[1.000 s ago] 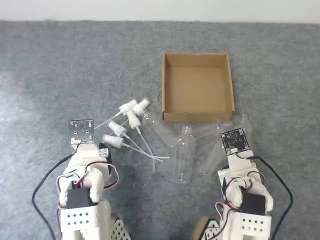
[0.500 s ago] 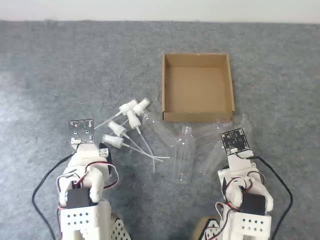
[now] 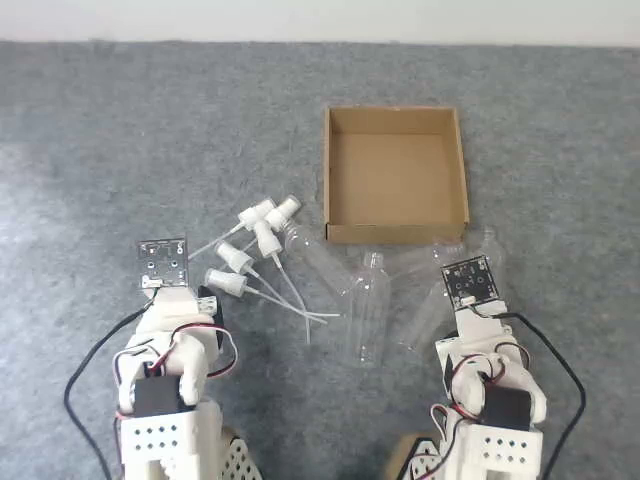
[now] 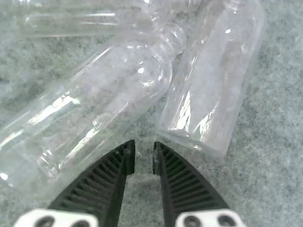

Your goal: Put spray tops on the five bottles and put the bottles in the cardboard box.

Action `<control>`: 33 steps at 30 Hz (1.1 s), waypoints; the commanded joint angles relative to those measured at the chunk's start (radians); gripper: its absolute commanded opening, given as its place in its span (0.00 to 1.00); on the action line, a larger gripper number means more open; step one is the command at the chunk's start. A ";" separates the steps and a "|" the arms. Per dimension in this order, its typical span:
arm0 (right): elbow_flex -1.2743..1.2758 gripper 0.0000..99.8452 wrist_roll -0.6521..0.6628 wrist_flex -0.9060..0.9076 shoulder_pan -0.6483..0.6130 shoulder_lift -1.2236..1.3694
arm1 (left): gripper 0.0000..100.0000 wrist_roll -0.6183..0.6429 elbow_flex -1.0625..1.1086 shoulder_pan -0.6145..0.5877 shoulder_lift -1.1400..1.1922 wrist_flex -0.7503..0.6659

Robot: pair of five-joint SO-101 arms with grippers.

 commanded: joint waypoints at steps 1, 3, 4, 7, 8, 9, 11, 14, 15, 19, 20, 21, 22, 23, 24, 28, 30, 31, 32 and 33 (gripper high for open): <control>0.015 0.05 0.008 -0.071 0.077 -0.016 | 0.06 -0.002 -0.005 0.005 -0.009 0.005; 0.000 0.05 0.008 -0.139 0.170 -0.016 | 0.06 -0.002 -0.005 0.005 -0.009 0.005; -0.020 0.05 0.008 -0.171 0.216 -0.016 | 0.06 -0.002 -0.005 0.005 -0.009 0.005; -0.064 0.05 0.009 -0.209 0.300 -0.016 | 0.06 -0.002 -0.005 0.005 -0.009 0.005; -0.066 0.05 0.009 -0.211 0.300 -0.016 | 0.06 -0.002 -0.005 0.006 -0.009 0.005; -0.064 0.06 0.012 -0.211 0.300 -0.016 | 0.06 -0.002 -0.005 0.006 -0.009 0.005; -0.071 0.10 0.060 -0.219 0.303 -0.016 | 0.06 -0.002 -0.005 0.006 -0.009 0.005; -0.109 0.17 0.124 -0.211 0.305 -0.016 | 0.06 -0.002 -0.005 0.006 -0.009 0.005; -0.126 0.18 0.132 -0.211 0.305 -0.016 | 0.06 -0.002 -0.005 0.006 -0.009 0.005; -0.222 0.20 0.126 -0.163 0.302 -0.007 | 0.06 -0.002 -0.005 0.006 -0.009 0.005; -0.252 0.20 0.126 -0.139 0.302 -0.005 | 0.06 -0.002 -0.005 0.006 -0.009 0.005; -0.279 0.20 0.127 -0.117 0.302 -0.004 | 0.06 -0.002 -0.005 0.006 -0.009 0.005; -0.308 0.20 0.129 -0.097 0.302 0.002 | 0.06 -0.002 -0.005 0.006 -0.009 0.005; -0.331 0.20 0.129 -0.085 0.302 0.019 | 0.06 -0.002 -0.005 0.006 -0.009 0.005; -0.356 0.20 0.129 -0.081 0.302 0.047 | 0.06 -0.002 -0.005 0.006 -0.009 0.005; -0.476 0.20 0.130 -0.082 0.278 0.254 | 0.06 -0.002 -0.005 0.006 -0.009 0.005; -0.563 0.20 0.130 -0.074 0.236 0.410 | 0.06 -0.002 -0.005 0.006 -0.009 0.005; -0.612 0.20 0.133 -0.073 0.213 0.493 | 0.06 -0.002 -0.005 0.006 -0.009 0.005; -0.663 0.20 0.149 -0.073 0.191 0.585 | 0.06 -0.002 -0.005 0.006 -0.009 0.005; -0.715 0.20 0.161 -0.073 0.171 0.676 | 0.06 -0.002 -0.005 0.006 -0.009 0.005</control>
